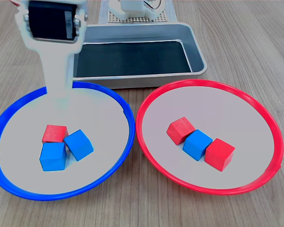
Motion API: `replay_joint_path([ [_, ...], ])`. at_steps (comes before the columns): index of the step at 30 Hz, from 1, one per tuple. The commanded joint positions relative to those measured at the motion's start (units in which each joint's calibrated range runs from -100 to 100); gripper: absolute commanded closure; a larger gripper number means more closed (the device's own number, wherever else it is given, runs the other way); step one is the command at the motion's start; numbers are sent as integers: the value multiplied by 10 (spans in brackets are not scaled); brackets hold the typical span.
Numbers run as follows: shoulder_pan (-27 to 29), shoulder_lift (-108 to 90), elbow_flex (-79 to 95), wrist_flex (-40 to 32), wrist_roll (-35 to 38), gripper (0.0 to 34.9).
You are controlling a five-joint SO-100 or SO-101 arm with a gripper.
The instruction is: Relocate any misplaced blocks to their matching dishes.
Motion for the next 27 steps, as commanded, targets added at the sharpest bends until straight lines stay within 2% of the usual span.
replay_joint_path([
  [1,13,-9,-21,-3,-12,209],
  [10,46,39,-51,-22,-20,195],
  [27,34,123,-114,-40,-19,179],
])
